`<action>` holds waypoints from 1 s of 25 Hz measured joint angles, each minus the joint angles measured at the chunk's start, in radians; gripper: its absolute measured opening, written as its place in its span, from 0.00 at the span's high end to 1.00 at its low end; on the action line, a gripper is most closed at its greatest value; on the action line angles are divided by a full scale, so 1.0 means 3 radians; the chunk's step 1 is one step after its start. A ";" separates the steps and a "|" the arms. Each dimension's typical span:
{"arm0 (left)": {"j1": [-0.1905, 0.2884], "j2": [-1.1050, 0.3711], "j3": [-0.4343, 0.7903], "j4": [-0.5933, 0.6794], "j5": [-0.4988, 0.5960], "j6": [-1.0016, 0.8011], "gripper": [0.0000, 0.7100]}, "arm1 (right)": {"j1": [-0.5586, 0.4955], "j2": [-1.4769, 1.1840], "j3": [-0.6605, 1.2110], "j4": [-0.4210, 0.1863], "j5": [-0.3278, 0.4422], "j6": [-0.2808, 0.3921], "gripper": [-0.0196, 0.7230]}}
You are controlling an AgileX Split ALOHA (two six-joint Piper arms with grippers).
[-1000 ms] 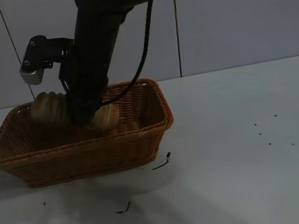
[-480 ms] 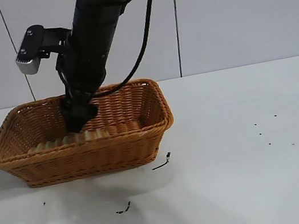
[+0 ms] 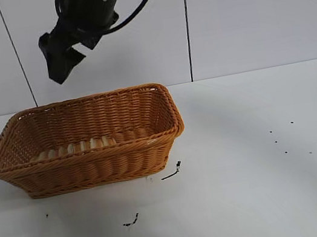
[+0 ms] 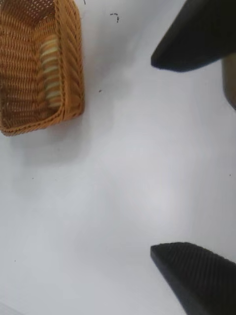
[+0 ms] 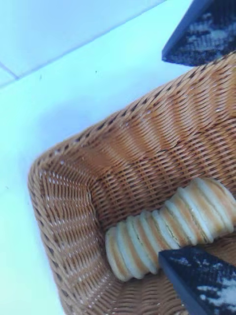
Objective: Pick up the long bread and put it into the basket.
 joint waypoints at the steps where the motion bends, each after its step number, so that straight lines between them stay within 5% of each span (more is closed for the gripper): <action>1: 0.0000 0.0000 0.0000 0.0000 0.0000 0.0000 0.02 | -0.0018 -0.0005 0.0000 -0.0022 0.0024 0.0094 0.05; 9: 0.0000 0.0000 0.0000 0.0000 0.0000 0.0000 0.02 | -0.0472 -0.0008 0.0000 -0.0140 0.0210 0.0849 0.05; 25: 0.0000 0.0000 0.0000 0.0000 0.0000 0.0000 0.02 | -0.1703 -0.0011 0.0000 -0.0155 0.0618 0.1097 0.05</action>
